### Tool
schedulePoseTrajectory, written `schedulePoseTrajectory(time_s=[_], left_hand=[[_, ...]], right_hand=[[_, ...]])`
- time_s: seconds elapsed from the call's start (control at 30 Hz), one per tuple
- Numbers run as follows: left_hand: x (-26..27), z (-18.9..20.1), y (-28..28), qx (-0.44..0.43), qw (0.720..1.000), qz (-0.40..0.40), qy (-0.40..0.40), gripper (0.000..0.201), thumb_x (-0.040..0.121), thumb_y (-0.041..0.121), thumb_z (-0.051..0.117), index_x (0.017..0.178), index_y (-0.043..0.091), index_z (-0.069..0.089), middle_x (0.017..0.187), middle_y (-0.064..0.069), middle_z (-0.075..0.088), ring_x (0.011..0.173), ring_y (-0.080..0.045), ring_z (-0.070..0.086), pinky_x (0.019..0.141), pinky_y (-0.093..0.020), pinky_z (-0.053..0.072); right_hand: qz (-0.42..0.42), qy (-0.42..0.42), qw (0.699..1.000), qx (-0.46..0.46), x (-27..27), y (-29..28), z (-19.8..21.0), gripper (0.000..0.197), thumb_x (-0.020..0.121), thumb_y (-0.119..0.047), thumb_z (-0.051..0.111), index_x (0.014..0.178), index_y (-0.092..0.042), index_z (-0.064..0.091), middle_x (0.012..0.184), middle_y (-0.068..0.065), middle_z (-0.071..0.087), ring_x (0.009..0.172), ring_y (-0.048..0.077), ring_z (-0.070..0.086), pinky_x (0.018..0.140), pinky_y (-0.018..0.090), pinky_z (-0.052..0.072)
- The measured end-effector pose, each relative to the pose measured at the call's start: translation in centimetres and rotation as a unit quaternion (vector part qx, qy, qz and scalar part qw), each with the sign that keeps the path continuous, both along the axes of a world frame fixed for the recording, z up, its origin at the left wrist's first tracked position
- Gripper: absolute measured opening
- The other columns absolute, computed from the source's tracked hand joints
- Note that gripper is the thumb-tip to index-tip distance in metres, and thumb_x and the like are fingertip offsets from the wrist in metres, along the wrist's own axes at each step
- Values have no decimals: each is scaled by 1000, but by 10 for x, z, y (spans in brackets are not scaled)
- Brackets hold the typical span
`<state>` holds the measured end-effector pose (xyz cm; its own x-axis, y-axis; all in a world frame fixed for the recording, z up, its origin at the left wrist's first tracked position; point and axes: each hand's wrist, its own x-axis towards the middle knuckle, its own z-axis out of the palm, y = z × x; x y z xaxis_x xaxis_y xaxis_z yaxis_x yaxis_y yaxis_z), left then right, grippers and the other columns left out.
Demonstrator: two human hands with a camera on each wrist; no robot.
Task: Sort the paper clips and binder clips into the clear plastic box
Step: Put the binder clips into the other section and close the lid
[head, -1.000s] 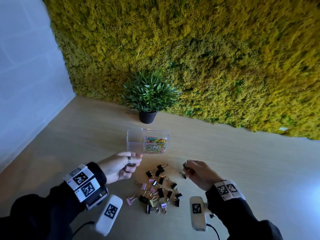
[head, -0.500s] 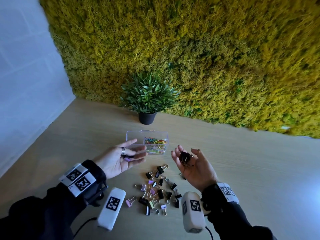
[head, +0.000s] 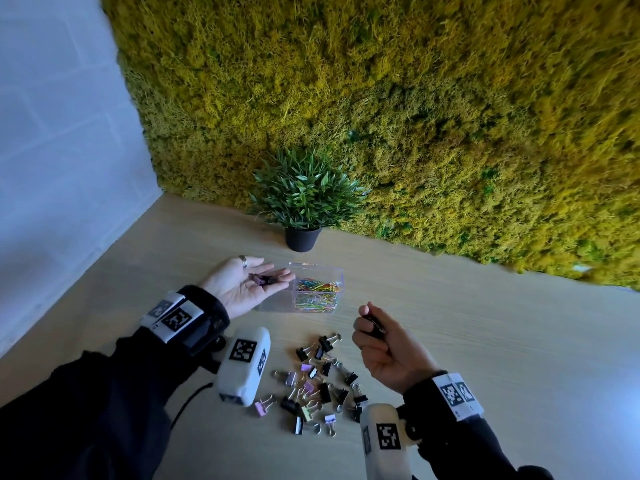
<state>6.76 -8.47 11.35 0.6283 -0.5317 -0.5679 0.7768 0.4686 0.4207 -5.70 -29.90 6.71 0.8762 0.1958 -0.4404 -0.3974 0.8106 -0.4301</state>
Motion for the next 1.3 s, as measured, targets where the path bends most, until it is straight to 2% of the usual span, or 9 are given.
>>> schedulePoseTrajectory(time_s=[0.17,0.33,0.43,0.6,0.7,0.87,1.07,1.23,1.3], left_hand=[[16,-1,2,-7,999,7,31,70,96,25,39,140,-16,4,148,-37,5,138,-48,13,116,-50,17],[8,4,12,131,981,-31,-140,45,97,12,33,138,-7,30,139,-31,36,121,-39,47,93,-40,49],[11,-4,16,362,861,-87,-347,40,92,1,44,131,8,45,135,-14,50,102,-22,57,73,-29,57],[26,-37,5,471,702,-251,-471,90,71,5,75,144,20,24,149,-5,32,135,-24,33,98,-28,31],[34,-53,-4,517,628,-298,-500,88,65,12,81,138,19,32,138,-3,48,123,-22,47,98,-29,37],[24,-65,-10,533,623,-214,-531,52,56,15,85,96,21,51,106,2,66,96,-16,62,88,-29,48],[-6,-68,-16,593,512,-165,-599,52,62,22,79,107,14,53,115,4,63,106,-19,60,91,-32,41],[-12,-77,-17,606,479,-190,-606,52,72,27,72,116,15,47,123,1,57,112,-20,56,89,-30,40],[-13,-78,-18,618,465,-190,-605,50,74,29,70,116,16,47,121,0,57,110,-21,57,88,-30,39]], right_hand=[[-40,9,999,10,-1,-1,1,47,37,-8,93,69,-11,58,56,0,47,35,7,36,25,16,27],[-59,34,998,8,-4,0,6,41,44,-9,89,77,-7,65,67,5,57,47,13,52,32,20,37],[-58,31,998,19,-3,3,12,42,42,-8,89,78,-5,68,70,7,60,49,15,56,34,22,38],[-53,50,997,-17,1,16,28,17,79,-22,51,85,-9,61,72,5,61,50,13,57,34,18,35],[-51,58,997,-17,7,23,32,22,79,-22,48,90,-8,60,78,8,64,53,15,62,34,18,37],[-110,59,990,59,20,34,35,24,73,-9,50,90,7,55,86,19,59,83,29,59,65,39,59],[-85,75,994,10,40,40,30,22,91,7,34,104,8,51,118,29,48,105,39,53,59,40,60],[-49,95,992,-69,54,60,29,24,95,6,34,81,5,54,77,23,60,97,37,52,55,31,58],[-42,115,988,-92,58,68,29,27,95,4,35,75,4,53,60,18,60,80,31,53,75,30,56]])
